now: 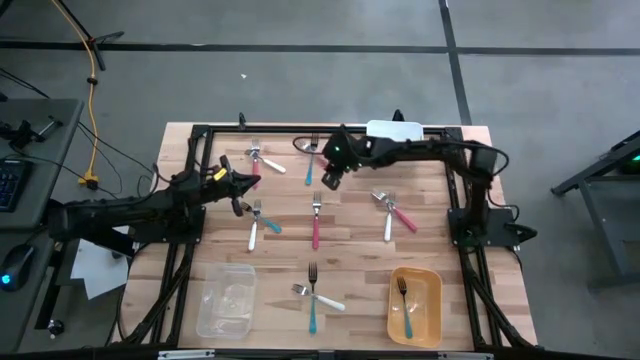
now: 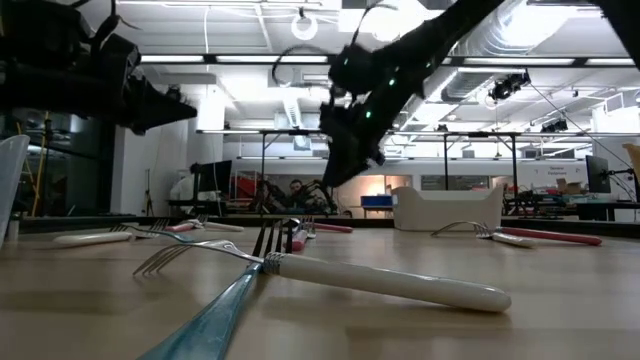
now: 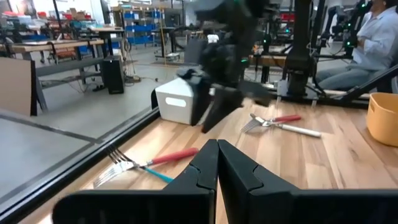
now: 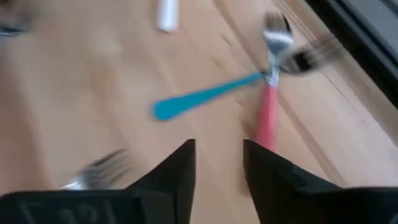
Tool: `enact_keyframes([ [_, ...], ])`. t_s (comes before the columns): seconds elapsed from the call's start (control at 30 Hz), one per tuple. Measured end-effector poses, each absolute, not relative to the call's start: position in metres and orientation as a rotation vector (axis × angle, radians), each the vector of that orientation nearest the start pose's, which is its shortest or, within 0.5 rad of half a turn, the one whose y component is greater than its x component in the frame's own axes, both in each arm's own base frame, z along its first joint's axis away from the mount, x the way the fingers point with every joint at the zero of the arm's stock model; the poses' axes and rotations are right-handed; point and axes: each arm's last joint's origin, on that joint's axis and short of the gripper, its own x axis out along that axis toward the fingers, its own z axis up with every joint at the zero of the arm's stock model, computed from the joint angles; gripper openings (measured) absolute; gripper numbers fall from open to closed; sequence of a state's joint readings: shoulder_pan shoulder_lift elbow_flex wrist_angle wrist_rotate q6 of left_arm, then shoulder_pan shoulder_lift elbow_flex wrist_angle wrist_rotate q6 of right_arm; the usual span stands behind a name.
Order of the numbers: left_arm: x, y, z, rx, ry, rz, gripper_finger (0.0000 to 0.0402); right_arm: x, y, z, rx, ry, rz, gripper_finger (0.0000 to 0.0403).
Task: Sort silverware by color (type)
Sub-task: Put the top middle pink fork into the transparent bin
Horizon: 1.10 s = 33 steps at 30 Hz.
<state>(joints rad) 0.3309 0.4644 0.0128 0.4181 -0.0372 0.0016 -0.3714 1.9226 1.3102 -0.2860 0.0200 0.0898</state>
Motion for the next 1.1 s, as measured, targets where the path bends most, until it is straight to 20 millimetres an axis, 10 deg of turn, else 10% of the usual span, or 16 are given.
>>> enact_keyframes([
  [0.37, 0.123, 0.043, 0.160, -0.081, 0.070, 0.365, 0.0000, 0.390, -0.180, 0.144, 0.310, 1.019, -0.443, 0.0160],
  [1.1, 0.125, 0.040, 0.161, -0.082, 0.056, 0.343, 0.0000, 0.383, -0.188, 0.128, 0.345, 1.098, -0.456, 0.0070],
])
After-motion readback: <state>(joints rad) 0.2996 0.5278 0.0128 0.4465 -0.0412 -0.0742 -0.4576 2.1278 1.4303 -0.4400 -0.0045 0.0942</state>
